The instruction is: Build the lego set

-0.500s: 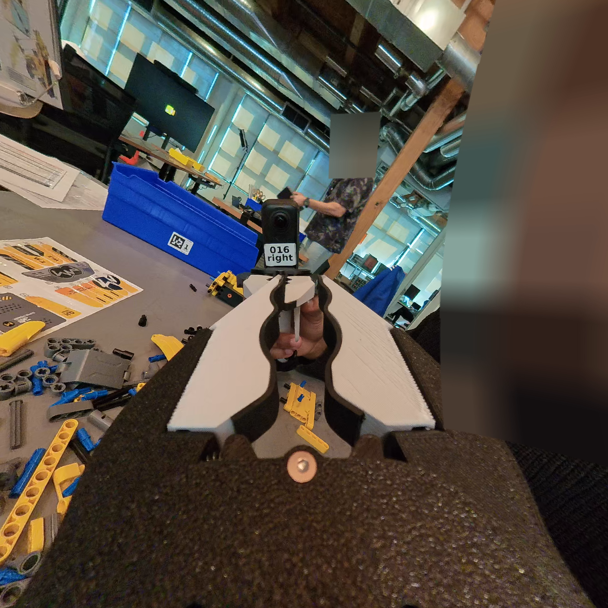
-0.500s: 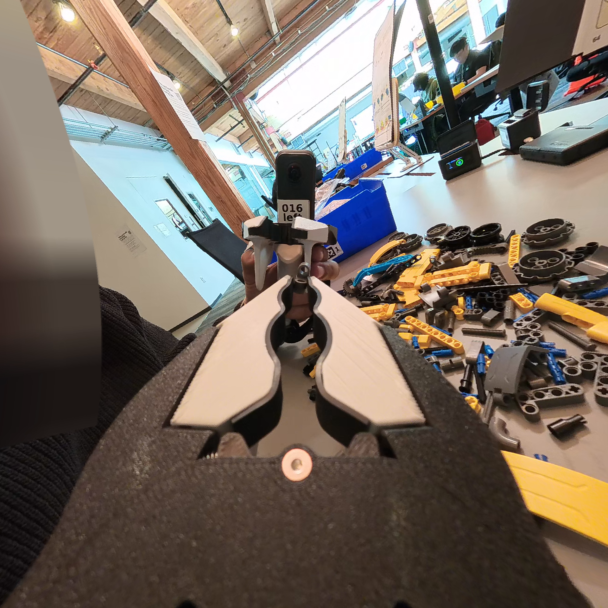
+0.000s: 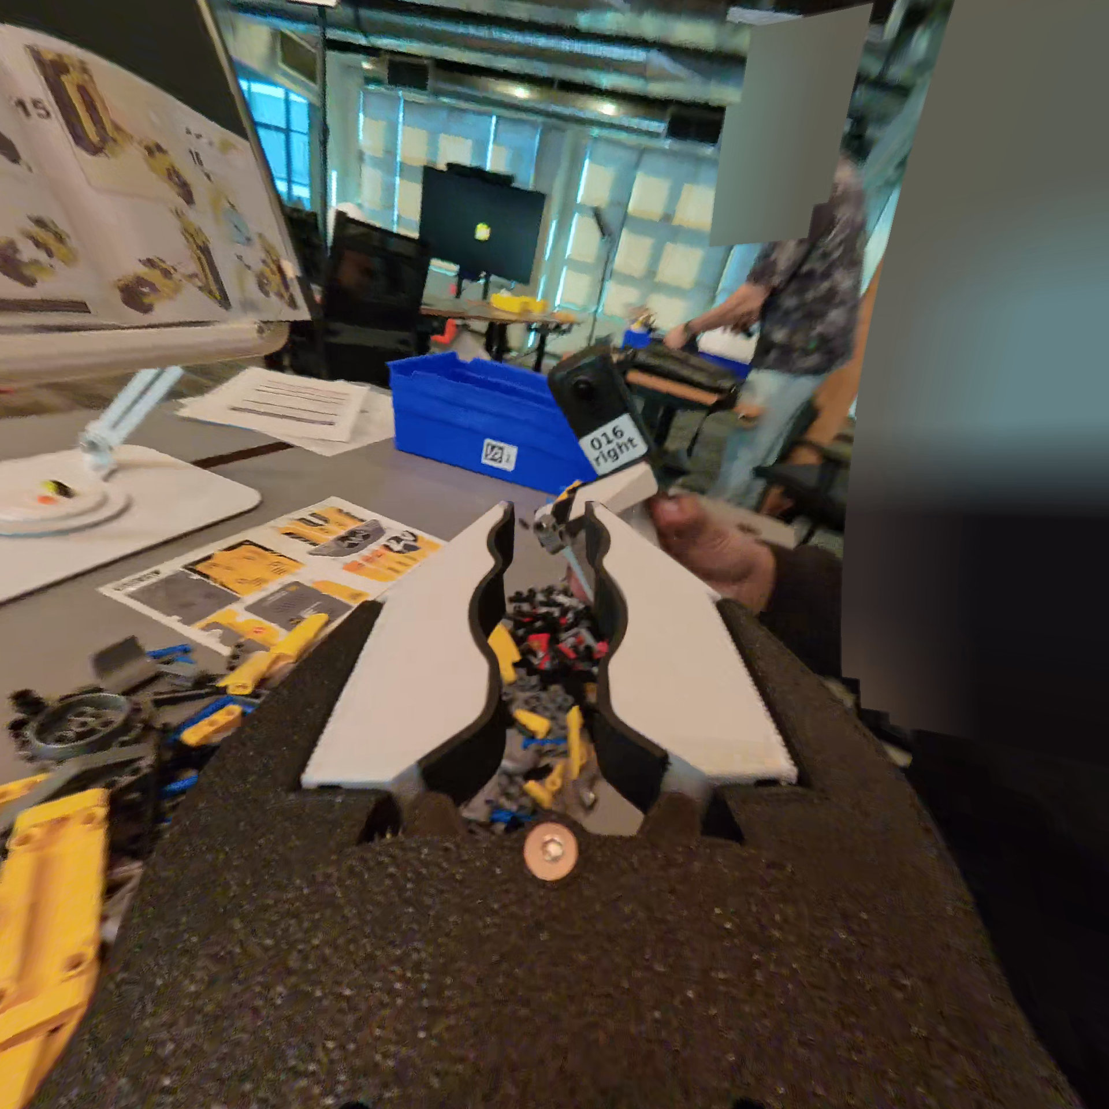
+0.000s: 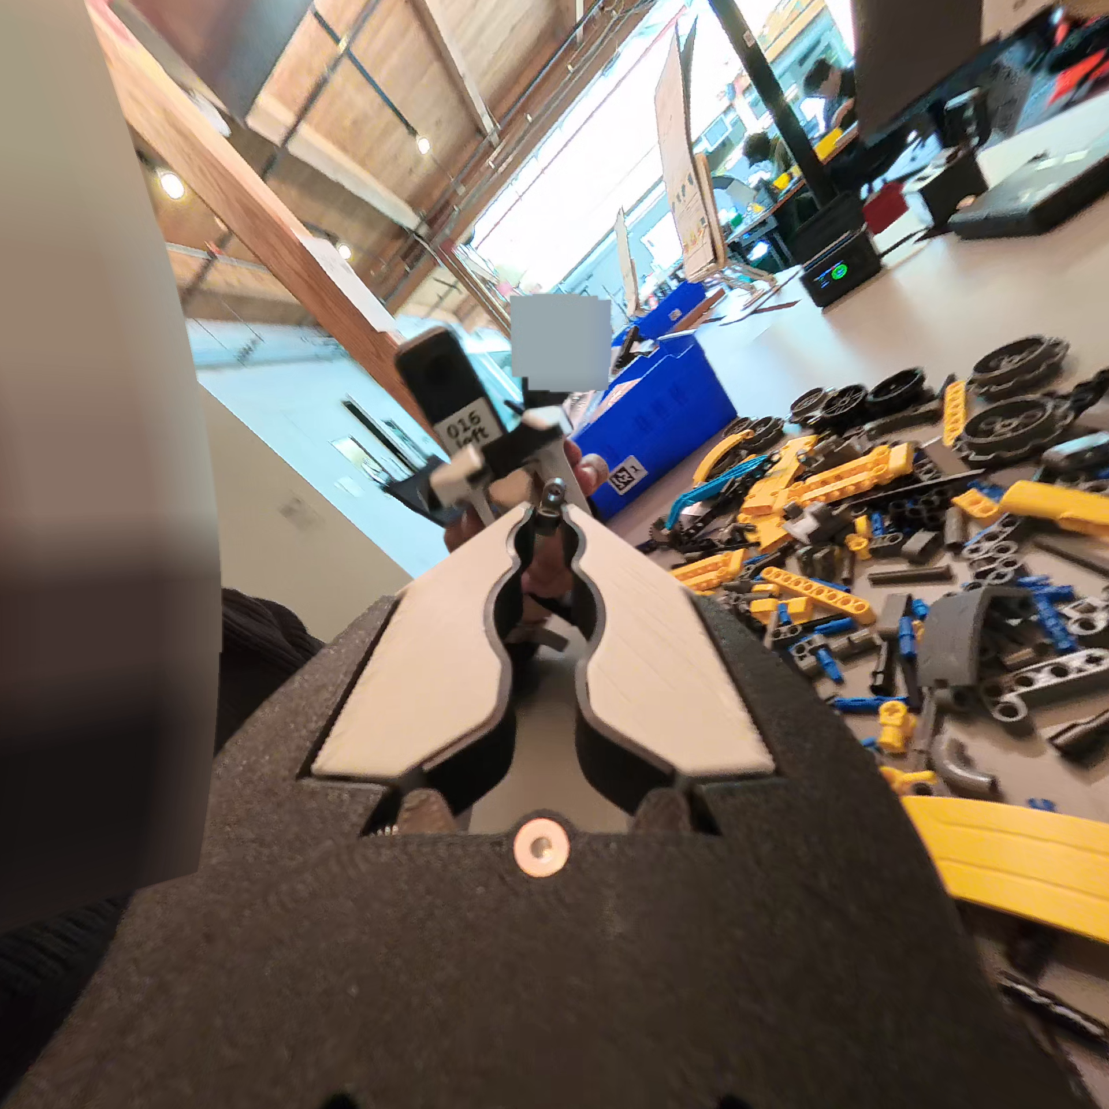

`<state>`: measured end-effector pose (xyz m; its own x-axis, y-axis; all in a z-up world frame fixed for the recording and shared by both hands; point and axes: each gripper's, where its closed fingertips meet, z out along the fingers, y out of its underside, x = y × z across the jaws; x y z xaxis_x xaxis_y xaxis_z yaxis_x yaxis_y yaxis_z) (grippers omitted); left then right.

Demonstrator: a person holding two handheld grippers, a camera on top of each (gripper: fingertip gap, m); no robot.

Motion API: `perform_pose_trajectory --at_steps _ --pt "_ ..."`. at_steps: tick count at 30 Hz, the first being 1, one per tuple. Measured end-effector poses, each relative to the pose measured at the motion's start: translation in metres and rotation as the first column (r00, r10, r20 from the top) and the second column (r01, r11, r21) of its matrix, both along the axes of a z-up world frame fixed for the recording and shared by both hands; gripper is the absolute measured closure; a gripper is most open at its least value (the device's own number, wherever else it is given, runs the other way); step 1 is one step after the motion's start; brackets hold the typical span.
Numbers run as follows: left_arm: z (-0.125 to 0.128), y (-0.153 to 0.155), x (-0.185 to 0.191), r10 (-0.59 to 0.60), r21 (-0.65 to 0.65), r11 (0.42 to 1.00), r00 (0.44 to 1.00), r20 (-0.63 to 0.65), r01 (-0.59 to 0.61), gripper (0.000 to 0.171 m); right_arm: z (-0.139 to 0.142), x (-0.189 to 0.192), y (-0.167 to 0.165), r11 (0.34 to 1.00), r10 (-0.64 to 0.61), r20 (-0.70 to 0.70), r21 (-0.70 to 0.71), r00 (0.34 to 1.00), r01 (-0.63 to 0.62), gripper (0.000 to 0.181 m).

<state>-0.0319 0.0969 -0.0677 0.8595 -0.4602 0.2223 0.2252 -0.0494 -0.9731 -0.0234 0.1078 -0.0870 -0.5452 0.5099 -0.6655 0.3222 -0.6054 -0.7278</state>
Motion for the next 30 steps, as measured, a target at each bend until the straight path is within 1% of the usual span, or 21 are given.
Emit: perform_pose_trajectory --at_steps 2,4,5,7,9,13,19,30 --pt "-0.009 0.003 0.008 0.018 -0.016 1.000 0.992 -0.127 -0.020 0.148 0.001 0.000 0.002 0.998 0.016 0.015 -0.055 1.000 -0.015 0.174" --pt "-0.015 0.005 0.013 0.055 -0.004 0.998 0.966 -0.253 -0.058 0.148 0.002 0.001 0.004 0.994 0.032 0.025 -0.101 0.999 -0.029 0.173" --pt "-0.015 0.006 0.013 0.088 0.021 0.996 0.950 -0.301 -0.085 0.148 0.002 0.001 0.005 0.992 0.038 0.029 -0.120 0.999 -0.034 0.174" --pt "-0.012 0.007 0.009 0.162 0.072 0.987 0.921 -0.354 -0.146 0.147 0.003 0.002 0.007 0.988 0.046 0.030 -0.149 0.998 -0.041 0.174" --pt "-0.012 0.008 0.006 0.190 0.084 0.982 0.911 -0.366 -0.171 0.147 0.004 0.002 0.008 0.985 0.053 0.030 -0.166 0.998 -0.047 0.174" --pt "-0.016 0.008 0.011 0.146 0.054 0.989 0.925 -0.351 -0.136 0.146 0.002 0.002 0.006 0.982 0.064 0.040 -0.178 0.997 -0.056 0.174" --pt "-0.023 0.011 0.015 0.132 0.030 0.991 0.913 -0.386 -0.131 0.143 -0.002 0.002 0.003 0.974 0.101 0.060 -0.208 0.993 -0.087 0.173" --pt "-0.023 0.011 0.016 0.113 0.014 0.993 0.927 -0.357 -0.116 0.143 -0.005 0.001 0.004 0.972 0.107 0.071 -0.217 0.992 -0.089 0.173"
